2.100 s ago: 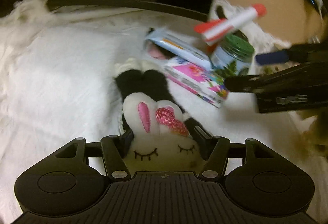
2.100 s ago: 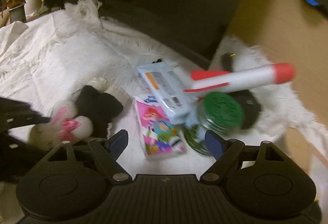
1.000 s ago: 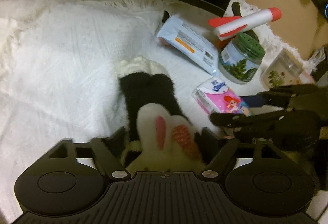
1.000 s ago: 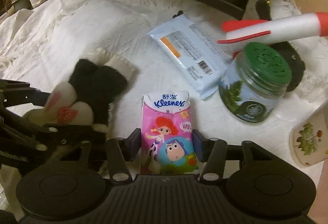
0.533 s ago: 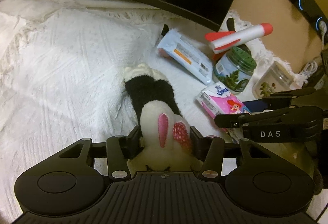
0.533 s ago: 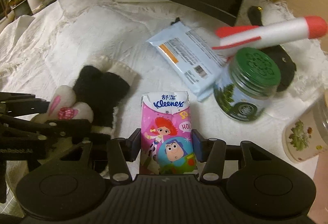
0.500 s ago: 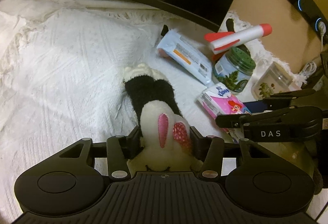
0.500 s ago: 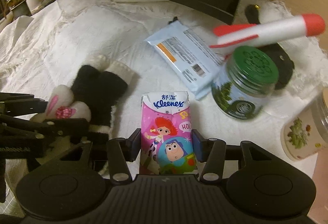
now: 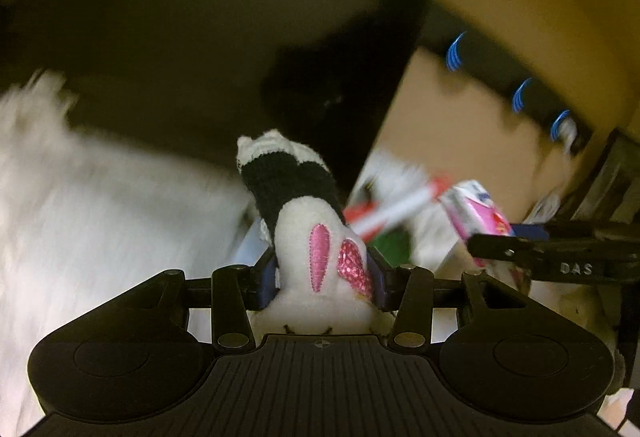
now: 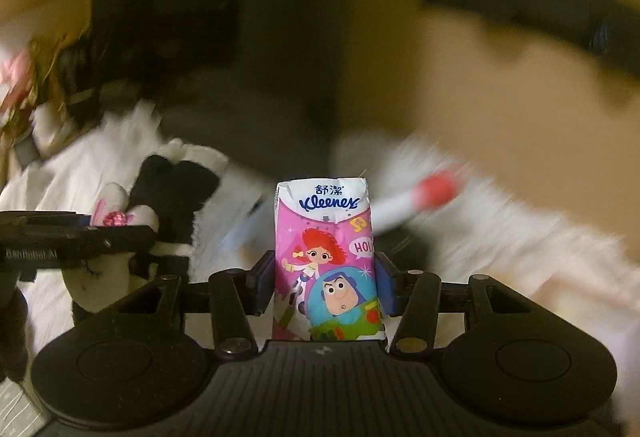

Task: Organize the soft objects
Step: 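Carry the bunny and tissue pack into the pink box and open both grippers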

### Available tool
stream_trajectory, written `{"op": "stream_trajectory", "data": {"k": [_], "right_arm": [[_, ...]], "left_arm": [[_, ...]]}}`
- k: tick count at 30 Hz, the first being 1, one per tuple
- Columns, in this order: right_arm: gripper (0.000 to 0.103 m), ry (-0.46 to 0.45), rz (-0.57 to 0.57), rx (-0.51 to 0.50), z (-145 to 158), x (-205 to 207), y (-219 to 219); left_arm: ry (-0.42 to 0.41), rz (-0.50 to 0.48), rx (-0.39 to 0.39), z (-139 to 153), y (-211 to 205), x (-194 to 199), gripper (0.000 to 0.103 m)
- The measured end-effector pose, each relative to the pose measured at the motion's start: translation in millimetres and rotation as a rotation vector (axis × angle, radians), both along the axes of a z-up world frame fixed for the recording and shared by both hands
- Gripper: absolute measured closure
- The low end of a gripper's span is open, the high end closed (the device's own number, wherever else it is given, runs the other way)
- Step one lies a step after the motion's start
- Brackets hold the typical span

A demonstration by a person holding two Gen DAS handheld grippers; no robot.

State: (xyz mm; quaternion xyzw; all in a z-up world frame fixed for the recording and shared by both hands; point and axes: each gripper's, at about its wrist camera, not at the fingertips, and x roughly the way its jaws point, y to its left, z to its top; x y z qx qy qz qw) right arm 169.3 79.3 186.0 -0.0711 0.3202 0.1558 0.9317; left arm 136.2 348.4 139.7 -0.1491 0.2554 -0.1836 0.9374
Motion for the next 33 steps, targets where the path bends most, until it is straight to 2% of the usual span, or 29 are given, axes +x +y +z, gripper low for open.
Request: {"op": "stream_trajectory", "data": {"k": [5,9,12,18,19,21,23,27,31,33], "right_arm": [[0.053,-0.143,-0.134,-0.065,53.4,-13.6,-71.8],[0.053,-0.177,-0.269,-0.136,67.6,-26.3,-133.2],[0.053,-0.174,-0.339,-0.124,70.8,-39.0,-175.4],[0.053,-0.138,-0.439,-0.029,63.3,-61.5,-244.1],[0.053,-0.130,-0.448,-0.019,58.1,-62.9,-250.7],[0.053,-0.109,-0.465,-0.017,46.2,-66.0,-262.6],[0.053,-0.088,-0.464,-0.025,32.3,-65.1,-268.9],[0.053,-0.014,-0.460,0.009,2.8,-53.5,-275.3],[0.053,0.035,-0.486,0.047,-28.9,-28.0,-277.1],[0.052,0.060,-0.500,0.055,-48.1,-6.8,-275.8]], "left_arm": [[-0.112,-0.159,-0.081,48.5,-56.1,23.1,0.053],[-0.101,-0.322,-0.135,57.0,-130.2,46.1,0.053],[-0.062,-0.389,-0.127,46.0,-191.0,58.8,0.053],[0.055,-0.457,-0.194,4.8,-290.6,83.2,0.048],[0.083,-0.471,-0.187,-3.7,-304.8,86.0,0.046],[0.173,-0.449,-0.087,-31.6,-332.8,93.4,0.044],[0.183,-0.376,-0.019,-46.4,-339.9,92.1,0.045],[0.160,-0.295,-0.124,-43.2,-312.0,82.3,0.045],[0.126,-0.267,-0.102,-25.9,-284.7,53.7,0.045],[0.141,-0.270,-0.100,-25.5,-268.0,33.3,0.045]]}}
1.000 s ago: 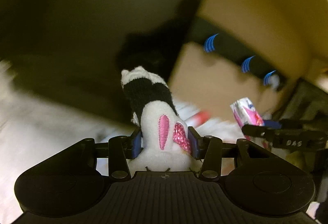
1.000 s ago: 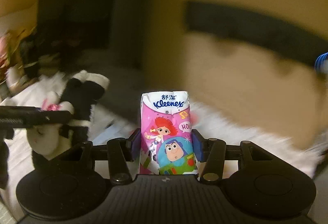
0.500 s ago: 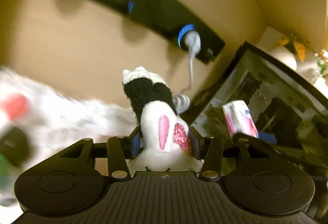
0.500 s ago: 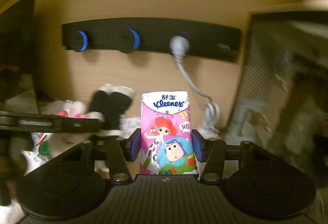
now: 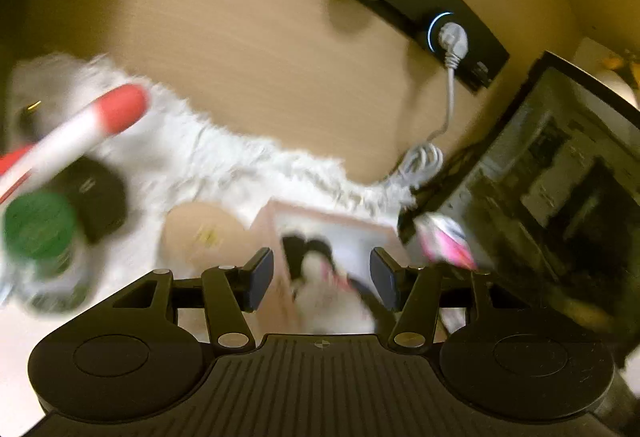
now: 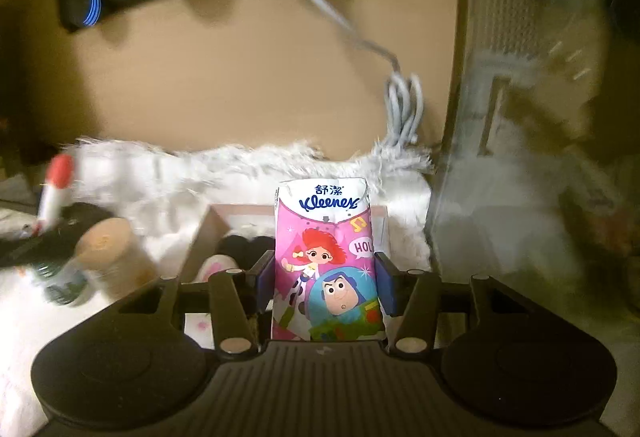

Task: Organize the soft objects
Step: 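Carry the bunny and tissue pack into the pink box and open both grippers, then grasp the white-and-red foam rocket with the left gripper while the right gripper grasps the black plush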

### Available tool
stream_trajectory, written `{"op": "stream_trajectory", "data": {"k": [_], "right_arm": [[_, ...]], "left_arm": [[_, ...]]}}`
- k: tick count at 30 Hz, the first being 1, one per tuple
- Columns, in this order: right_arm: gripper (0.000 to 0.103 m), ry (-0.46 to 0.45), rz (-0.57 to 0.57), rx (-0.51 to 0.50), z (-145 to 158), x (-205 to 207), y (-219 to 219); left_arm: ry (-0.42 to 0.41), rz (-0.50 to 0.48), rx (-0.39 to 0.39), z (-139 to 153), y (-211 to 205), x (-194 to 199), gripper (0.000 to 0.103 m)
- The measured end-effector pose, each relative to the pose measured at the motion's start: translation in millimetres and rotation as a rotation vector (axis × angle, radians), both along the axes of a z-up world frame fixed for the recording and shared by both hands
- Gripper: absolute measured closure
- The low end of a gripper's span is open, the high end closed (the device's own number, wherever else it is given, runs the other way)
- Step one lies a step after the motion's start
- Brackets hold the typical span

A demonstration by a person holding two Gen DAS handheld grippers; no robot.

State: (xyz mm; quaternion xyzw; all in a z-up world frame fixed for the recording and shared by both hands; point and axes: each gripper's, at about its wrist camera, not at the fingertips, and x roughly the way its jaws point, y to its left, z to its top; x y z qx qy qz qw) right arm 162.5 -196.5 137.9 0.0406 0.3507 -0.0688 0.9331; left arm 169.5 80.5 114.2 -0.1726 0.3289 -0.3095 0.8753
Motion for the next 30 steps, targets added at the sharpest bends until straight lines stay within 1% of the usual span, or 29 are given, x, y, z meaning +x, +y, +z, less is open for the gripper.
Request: {"op": "stream_trajectory", "data": {"k": [2,3,5,6,8,9,10,12,14,18,20,24,26,28,30], "right_arm": [[0.046,0.040,0.010,0.014,-19.9,20.7,0.9],[0.045,0.080,-0.010,0.014,-31.4,29.2,1.9],[0.042,0.102,-0.001,0.047,-45.2,34.5,4.4],[0.041,0.103,0.007,0.065,-49.4,30.8,7.2],[0.030,0.079,0.051,0.075,-50.9,18.5,19.5],[0.028,0.062,0.079,0.062,-48.9,9.1,28.3],[0.025,0.047,0.111,0.038,-48.7,0.3,39.1],[0.023,0.021,0.165,-0.018,-49.8,-19.1,61.2],[0.021,0.010,0.212,-0.033,-54.6,-37.2,82.4],[0.021,0.028,0.273,0.024,-64.4,-63.3,111.9],[0.021,0.041,0.300,0.050,-66.3,-66.5,128.2],[0.021,0.032,0.335,0.072,-54.2,-56.6,159.4],[0.021,0.013,0.349,0.099,-41.7,-46.1,174.3],[0.021,-0.011,0.350,0.124,-26.2,-26.5,190.9],[0.021,-0.048,0.301,0.128,-8.3,0.1,208.4]], "left_arm": [[0.023,0.004,0.018,-0.7,23.7,-19.1,0.045],[0.035,0.013,0.036,-6.8,33.4,-31.7,0.045],[0.059,0.044,0.075,-19.7,52.7,-50.5,0.045],[0.078,0.068,0.106,-27.6,62.6,-59.2,0.045],[0.118,0.125,0.157,-43.5,81.6,-71.8,0.045],[0.136,0.152,0.170,-50.2,89.8,-75.4,0.045],[0.158,0.184,0.178,-57.5,99.0,-78.6,0.045],[0.192,0.245,0.185,-68.0,116.4,-83.2,0.045],[0.207,0.300,0.188,-72.9,130.5,-83.1,0.045],[0.189,0.404,0.173,-72.8,155.1,-75.2,0.045],[0.175,0.422,0.172,-70.4,165.2,-69.4,0.045],[0.149,0.402,0.178,-64.3,177.4,-58.1,0.045],[0.107,0.385,0.186,-60.5,180.6,-58.0,0.045],[0.048,0.364,0.208,-57.9,183.1,-57.7,0.045],[0.025,0.343,0.225,-58.1,190.2,-56.1,0.045]]}}
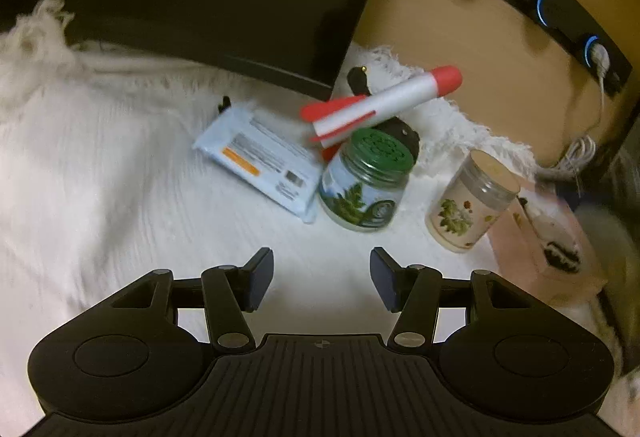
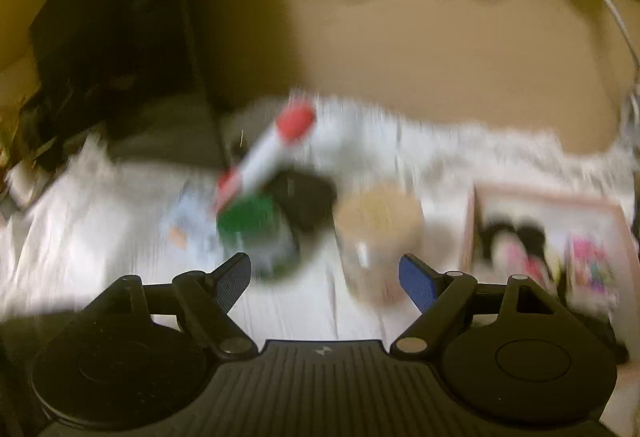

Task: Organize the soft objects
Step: 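Grasp the white-and-red foam rocket with the left gripper while the right gripper grasps the black plush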

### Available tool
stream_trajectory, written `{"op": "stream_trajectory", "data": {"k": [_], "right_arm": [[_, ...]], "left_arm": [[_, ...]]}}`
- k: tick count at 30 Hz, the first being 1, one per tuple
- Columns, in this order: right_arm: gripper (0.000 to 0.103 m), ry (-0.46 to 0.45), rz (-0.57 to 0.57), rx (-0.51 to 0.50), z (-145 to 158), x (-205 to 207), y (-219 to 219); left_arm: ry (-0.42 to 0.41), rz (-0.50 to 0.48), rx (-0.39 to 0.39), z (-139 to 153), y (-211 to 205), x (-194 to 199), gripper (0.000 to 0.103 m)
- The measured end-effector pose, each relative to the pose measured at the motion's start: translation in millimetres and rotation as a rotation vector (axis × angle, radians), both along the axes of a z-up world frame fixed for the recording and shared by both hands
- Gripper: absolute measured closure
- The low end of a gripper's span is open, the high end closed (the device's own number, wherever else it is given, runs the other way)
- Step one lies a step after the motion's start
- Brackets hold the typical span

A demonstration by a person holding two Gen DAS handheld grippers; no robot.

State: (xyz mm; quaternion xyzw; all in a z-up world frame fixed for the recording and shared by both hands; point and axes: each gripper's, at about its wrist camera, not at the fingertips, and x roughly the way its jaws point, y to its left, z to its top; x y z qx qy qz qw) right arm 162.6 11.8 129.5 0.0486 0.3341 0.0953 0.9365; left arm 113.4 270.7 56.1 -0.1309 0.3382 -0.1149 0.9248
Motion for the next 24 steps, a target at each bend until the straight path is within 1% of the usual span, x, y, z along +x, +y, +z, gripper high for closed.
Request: {"op": "stream_trajectory", "data": {"k": [3,6,8,9,10,11,12,13,14,15,16,17,18,19,21,22,23,24], "right_arm": [[0.021,-0.055,-0.069,0.024,20.9,49.2,20.3],[0.021,-0.094,-0.136,-0.030,27.9,103.3,41.2],[0.022,-0.073,-0.166,-0.072,22.5,131.6,48.6],[0.022,-0.034,-0.178,-0.079,16.7,143.6,51.2],[0.030,0.009,-0.179,-0.064,11.1,149.8,52.0],[0.047,0.046,-0.174,-0.027,5.8,151.3,51.3],[0.057,0.085,-0.165,0.032,0.2,149.0,50.6],[0.061,0.102,-0.167,0.074,-2.5,143.8,51.2],[0.064,0.089,-0.172,0.106,-2.6,133.6,54.0],[0.066,0.068,-0.151,0.130,-0.6,117.8,60.8],[0.071,0.059,-0.113,0.146,2.0,106.8,67.7],[0.072,0.060,-0.065,0.155,3.9,94.8,77.2],[0.072,0.068,-0.003,0.148,5.3,82.6,89.7],[0.069,0.079,0.059,0.135,5.9,72.2,100.3],[0.060,0.125,0.219,0.108,5.7,48.7,121.4],[0.045,0.144,0.278,0.088,5.1,38.6,130.3],[0.033,0.148,0.322,0.048,5.2,25.8,139.3],[0.029,0.141,0.346,0.008,5.5,17.3,146.6]], "left_arm": [[0.023,-0.022,-0.062,-6.8,18.4,5.9,0.045],[0.046,-0.056,-0.119,-12.0,38.5,6.9,0.045],[0.047,-0.086,-0.140,-13.6,51.3,4.7,0.045],[0.050,-0.094,-0.148,-14.9,57.7,4.1,0.045],[0.054,-0.096,-0.155,-16.6,64.1,3.7,0.045],[0.061,-0.093,-0.164,-19.0,71.5,4.0,0.045],[0.070,-0.084,-0.177,-22.4,79.3,5.1,0.045],[0.082,-0.073,-0.192,-26.2,86.4,7.2,0.045],[0.091,-0.067,-0.205,-28.7,90.7,9.4,0.045],[0.099,-0.062,-0.223,-31.7,95.5,12.3,0.045],[0.103,-0.060,-0.234,-33.4,98.9,14.5,0.045],[0.102,-0.060,-0.245,-34.6,102.0,17.3,0.045],[0.099,-0.060,-0.255,-35.1,104.5,19.6,0.045],[0.095,-0.060,-0.268,-35.1,107.2,22.3,0.045],[0.083,-0.057,-0.298,-33.5,112.6,26.5,0.045],[0.076,-0.053,-0.310,-32.8,115.5,28.5,0.045],[0.069,-0.048,-0.318,-31.6,118.5,30.2,0.045],[0.062,-0.042,-0.324,-30.7,121.9,32.2,0.045]]}}
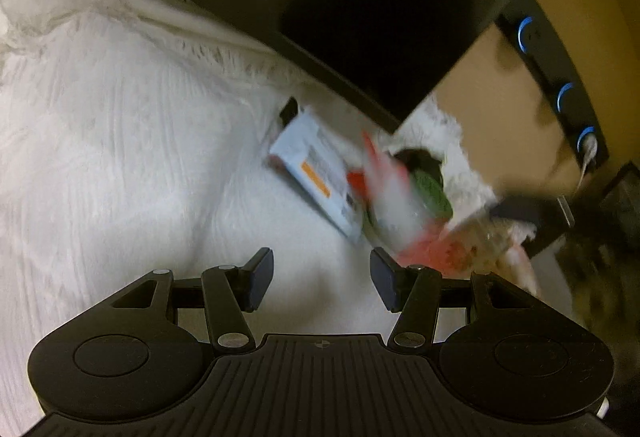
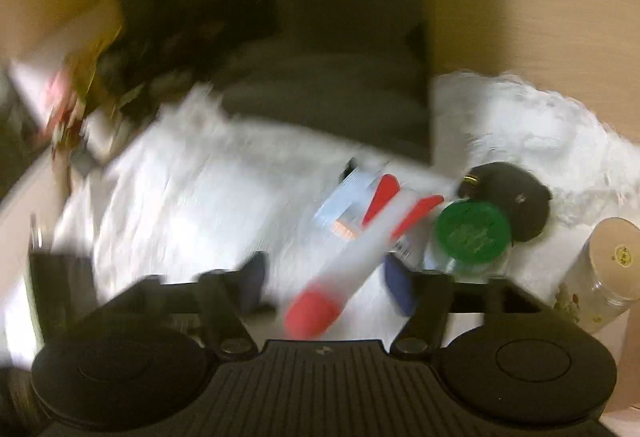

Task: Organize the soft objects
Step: 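Grasp the white-and-red foam rocket with the left gripper while the right gripper grasps the black plush, then carry the foam rocket and black plush toward the pink box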

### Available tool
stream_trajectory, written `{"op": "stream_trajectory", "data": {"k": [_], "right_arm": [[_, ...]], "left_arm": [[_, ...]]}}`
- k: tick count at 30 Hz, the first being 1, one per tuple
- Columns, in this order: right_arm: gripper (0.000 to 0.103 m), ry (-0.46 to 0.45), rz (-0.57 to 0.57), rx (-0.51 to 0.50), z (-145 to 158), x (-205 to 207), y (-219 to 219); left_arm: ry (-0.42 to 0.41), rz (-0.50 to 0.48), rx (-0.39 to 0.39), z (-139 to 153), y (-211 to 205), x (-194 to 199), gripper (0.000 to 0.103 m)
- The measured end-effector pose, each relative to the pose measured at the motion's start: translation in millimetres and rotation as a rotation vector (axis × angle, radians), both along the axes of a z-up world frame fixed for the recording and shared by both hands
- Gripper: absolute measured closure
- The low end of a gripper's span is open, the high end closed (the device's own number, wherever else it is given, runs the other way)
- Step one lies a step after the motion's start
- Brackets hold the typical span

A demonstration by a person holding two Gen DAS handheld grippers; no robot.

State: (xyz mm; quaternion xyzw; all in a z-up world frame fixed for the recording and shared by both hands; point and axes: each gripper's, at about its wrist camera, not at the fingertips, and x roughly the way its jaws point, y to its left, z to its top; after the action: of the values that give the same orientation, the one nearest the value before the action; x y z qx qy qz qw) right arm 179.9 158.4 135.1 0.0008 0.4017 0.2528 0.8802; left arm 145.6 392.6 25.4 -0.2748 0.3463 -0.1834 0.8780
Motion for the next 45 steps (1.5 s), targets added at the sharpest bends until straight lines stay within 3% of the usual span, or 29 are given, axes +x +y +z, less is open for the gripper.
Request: {"op": "stream_trajectory", "data": {"k": [3,6,9,13,17,20,25,30,35,37,38,45], "right_arm": [[0.027,-0.048,0.059,-0.100,3.4,-16.9,11.9],[0.022,-0.112,0.026,-0.170,3.5,-12.8,5.6],[0.014,-0.172,-0.080,-0.291,2.5,25.4,-4.8],[0.014,-0.090,-0.230,-0.445,-13.3,98.5,-19.6],[0.014,0.054,-0.345,-0.396,-38.5,158.9,-38.6],[0.013,0.133,-0.404,-0.366,-56.3,179.1,-47.7],[0.017,0.264,-0.446,-0.230,-74.5,199.4,-69.5],[0.021,0.130,-0.446,-0.218,-38.5,171.4,-76.2],[0.020,0.029,-0.405,-0.211,8.4,135.9,-80.5],[0.020,0.003,-0.394,-0.239,17.9,122.5,-82.9],[0.020,-0.003,-0.392,-0.248,21.5,118.2,-79.3],[0.020,-0.058,-0.408,-0.247,51.9,91.3,-109.3]], "left_arm": [[-0.008,0.023,-0.002,1.7,10.8,3.4,0.045],[0.000,0.041,0.005,0.9,21.9,4.2,0.045],[0.009,0.044,0.016,0.4,28.3,1.5,0.045],[-0.006,-0.026,0.045,8.7,18.8,4.9,0.045],[-0.062,-0.127,0.139,23.1,-12.9,12.5,0.045],[-0.082,-0.149,0.206,26.5,-30.4,16.9,0.045],[-0.060,-0.187,0.300,17.8,-53.8,34.2,0.045],[-0.034,-0.210,0.402,1.1,-76.6,55.9,0.045],[-0.006,-0.227,0.437,-12.5,-89.5,72.1,0.045],[-0.003,-0.234,0.438,-16.5,-92.5,75.8,0.057],[-0.010,-0.242,0.439,-16.7,-92.7,76.3,0.070],[-0.084,-0.252,0.458,18.8,-90.7,71.4,0.071]]}}
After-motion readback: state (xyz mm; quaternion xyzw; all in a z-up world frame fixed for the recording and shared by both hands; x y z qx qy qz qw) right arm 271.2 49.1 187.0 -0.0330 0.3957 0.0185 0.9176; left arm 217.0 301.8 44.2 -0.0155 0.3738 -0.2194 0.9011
